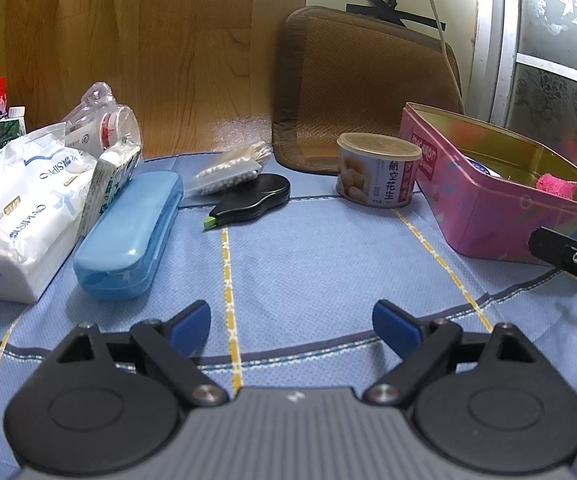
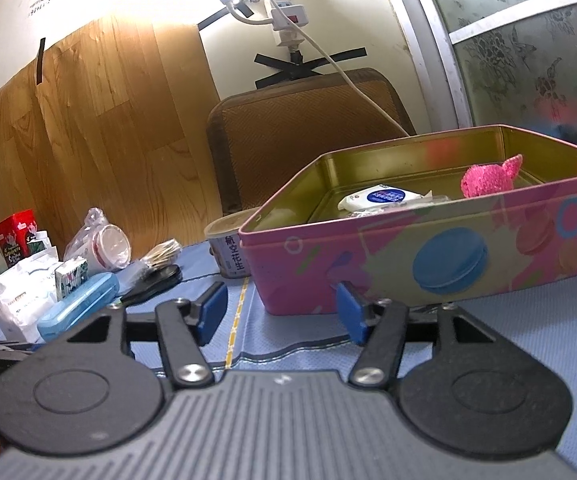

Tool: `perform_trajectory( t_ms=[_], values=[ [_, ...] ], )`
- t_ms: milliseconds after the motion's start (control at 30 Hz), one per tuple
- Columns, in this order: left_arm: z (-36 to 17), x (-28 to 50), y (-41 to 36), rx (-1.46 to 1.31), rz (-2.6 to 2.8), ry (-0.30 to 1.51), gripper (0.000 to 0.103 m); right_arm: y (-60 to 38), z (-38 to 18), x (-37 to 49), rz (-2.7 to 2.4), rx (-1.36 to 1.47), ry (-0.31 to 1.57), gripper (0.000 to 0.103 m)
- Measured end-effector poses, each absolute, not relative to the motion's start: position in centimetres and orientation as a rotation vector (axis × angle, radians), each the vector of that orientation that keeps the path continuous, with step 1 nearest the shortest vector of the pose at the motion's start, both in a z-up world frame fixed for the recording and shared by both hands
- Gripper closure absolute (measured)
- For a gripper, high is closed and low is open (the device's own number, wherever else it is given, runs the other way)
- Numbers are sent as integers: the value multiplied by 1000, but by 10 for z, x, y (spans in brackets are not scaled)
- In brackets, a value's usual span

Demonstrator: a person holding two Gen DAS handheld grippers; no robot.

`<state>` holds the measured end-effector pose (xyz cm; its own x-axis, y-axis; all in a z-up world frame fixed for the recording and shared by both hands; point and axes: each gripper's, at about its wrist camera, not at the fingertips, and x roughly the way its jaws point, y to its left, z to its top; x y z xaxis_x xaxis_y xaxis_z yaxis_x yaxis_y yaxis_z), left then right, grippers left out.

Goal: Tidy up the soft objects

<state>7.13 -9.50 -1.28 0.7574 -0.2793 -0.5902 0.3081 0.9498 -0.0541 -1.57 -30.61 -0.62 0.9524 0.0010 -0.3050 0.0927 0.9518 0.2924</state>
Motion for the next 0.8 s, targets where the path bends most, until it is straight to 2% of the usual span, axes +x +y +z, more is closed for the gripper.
perform_trajectory(
  t_ms=[800],
  values=[
    [-12,71,-94,58,-346,626,5,-318,-9,-14,-50,395,324,40]
  ],
)
